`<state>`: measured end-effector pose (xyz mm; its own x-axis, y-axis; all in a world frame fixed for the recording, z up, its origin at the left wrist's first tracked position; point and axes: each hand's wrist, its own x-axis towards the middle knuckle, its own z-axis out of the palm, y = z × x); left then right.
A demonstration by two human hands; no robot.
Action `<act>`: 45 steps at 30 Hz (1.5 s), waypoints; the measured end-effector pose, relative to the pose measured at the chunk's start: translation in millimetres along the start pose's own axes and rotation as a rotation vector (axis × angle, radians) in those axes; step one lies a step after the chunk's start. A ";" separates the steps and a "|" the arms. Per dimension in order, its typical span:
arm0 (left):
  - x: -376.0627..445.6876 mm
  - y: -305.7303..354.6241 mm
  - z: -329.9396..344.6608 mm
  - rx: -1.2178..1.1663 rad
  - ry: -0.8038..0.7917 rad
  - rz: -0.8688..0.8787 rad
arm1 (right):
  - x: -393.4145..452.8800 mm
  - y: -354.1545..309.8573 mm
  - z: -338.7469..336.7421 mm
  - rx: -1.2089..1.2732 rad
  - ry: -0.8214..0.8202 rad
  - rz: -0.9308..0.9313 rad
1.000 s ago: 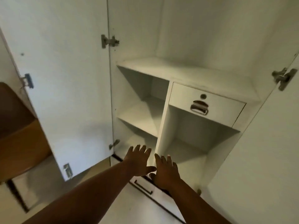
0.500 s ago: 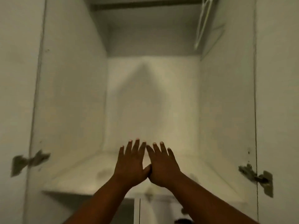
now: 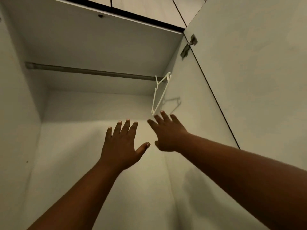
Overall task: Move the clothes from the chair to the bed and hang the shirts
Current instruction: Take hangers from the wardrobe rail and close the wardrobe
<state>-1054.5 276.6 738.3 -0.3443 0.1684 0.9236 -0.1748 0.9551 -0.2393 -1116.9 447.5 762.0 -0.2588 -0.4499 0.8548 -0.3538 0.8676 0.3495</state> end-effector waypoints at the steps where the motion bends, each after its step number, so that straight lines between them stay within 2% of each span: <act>1: 8.6 -2.2 -0.5 -0.002 0.019 0.012 | 7.4 11.1 -6.3 -0.046 0.012 0.020; 7: 56.1 -5.7 5.5 -0.028 0.098 0.056 | 36.3 65.2 -29.3 -0.233 0.049 0.103; 13: 81.9 9.4 27.3 0.012 0.123 0.110 | 57.5 103.9 -16.7 -0.329 0.110 0.176; 20: 112.5 27.4 54.7 -0.019 0.190 0.046 | 103.8 158.3 -10.4 -0.480 0.157 0.299; 28: 140.6 29.0 76.4 0.059 0.207 0.003 | 170.5 174.1 2.4 -0.646 0.272 0.174; 35: 157.6 36.5 101.9 0.127 0.155 0.028 | 215.2 173.0 10.9 -0.596 0.297 0.202; 41: 152.6 26.3 129.2 0.251 0.127 0.125 | 228.9 182.7 21.5 -0.568 0.183 0.273; 45: 155.7 15.2 133.6 0.310 0.088 0.122 | 218.4 188.5 25.6 -0.565 0.165 0.312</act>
<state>-1234.0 284.8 838.5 -0.3012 0.3100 0.9018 -0.4137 0.8096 -0.4165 -1263.1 507.4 1004.7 -0.1160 -0.1605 0.9802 0.2526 0.9496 0.1854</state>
